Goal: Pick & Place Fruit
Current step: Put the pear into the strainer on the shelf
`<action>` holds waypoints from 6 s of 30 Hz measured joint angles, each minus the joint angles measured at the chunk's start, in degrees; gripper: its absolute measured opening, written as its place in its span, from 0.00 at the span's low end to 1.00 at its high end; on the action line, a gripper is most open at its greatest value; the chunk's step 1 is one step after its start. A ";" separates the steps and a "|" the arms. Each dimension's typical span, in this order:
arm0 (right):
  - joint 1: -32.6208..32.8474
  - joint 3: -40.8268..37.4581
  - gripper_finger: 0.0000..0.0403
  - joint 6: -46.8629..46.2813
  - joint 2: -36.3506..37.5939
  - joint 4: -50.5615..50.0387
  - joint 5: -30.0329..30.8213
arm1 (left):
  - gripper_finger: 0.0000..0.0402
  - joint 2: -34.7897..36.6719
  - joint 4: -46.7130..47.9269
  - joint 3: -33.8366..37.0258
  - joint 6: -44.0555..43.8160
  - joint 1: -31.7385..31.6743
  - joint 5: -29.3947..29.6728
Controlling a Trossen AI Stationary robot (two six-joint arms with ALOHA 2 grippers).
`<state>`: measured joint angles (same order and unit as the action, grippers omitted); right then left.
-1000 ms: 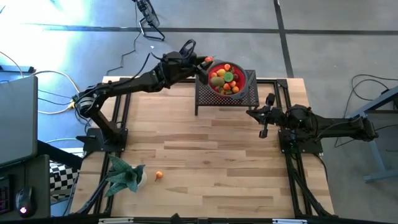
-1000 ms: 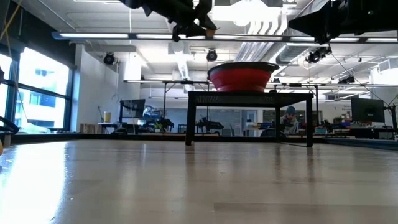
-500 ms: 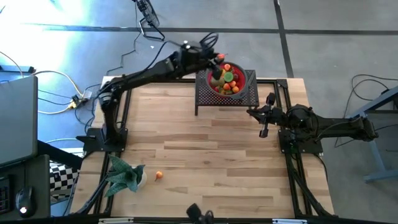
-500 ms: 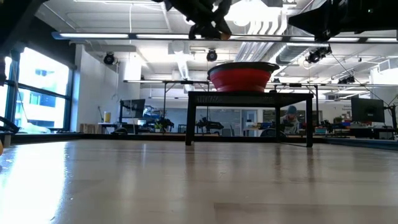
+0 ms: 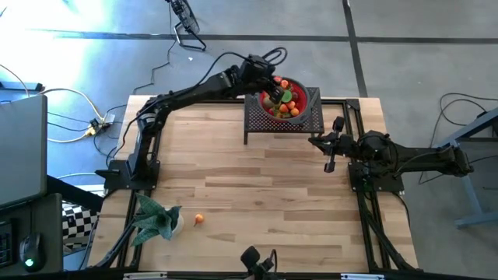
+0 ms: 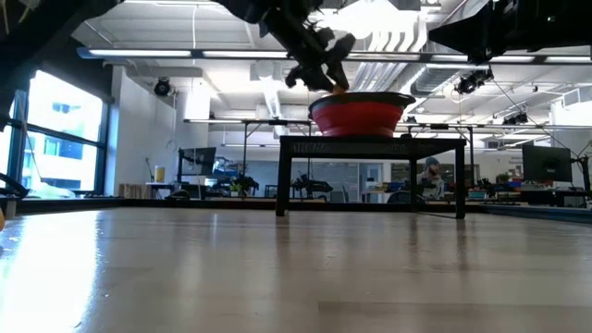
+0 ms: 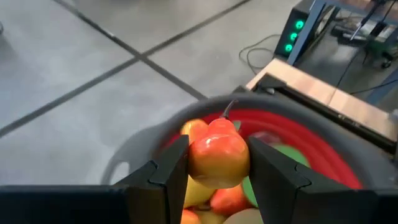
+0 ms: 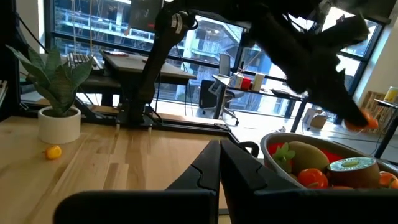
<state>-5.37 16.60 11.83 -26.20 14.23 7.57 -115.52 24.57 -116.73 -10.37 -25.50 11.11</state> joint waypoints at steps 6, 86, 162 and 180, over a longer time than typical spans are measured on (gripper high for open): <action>0.02 0.00 0.01 0.03 0.00 -0.65 -0.02 | 0.36 -2.04 0.68 0.00 -2.94 -0.04 1.97; 0.00 0.00 0.01 -0.19 -0.02 -0.72 -0.04 | 0.64 18.06 60.15 0.24 -31.54 34.58 0.17; 0.00 0.02 0.01 -7.73 -9.77 1.03 -0.10 | 0.64 2.97 38.72 40.46 -40.31 51.43 -27.18; 0.01 0.02 0.01 -7.55 -9.77 1.01 -0.04 | 0.59 2.97 38.32 40.46 -40.44 51.43 -27.15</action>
<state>-5.36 16.62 4.27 -35.97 15.25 7.53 -112.55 62.89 -76.27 -50.81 25.93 -16.04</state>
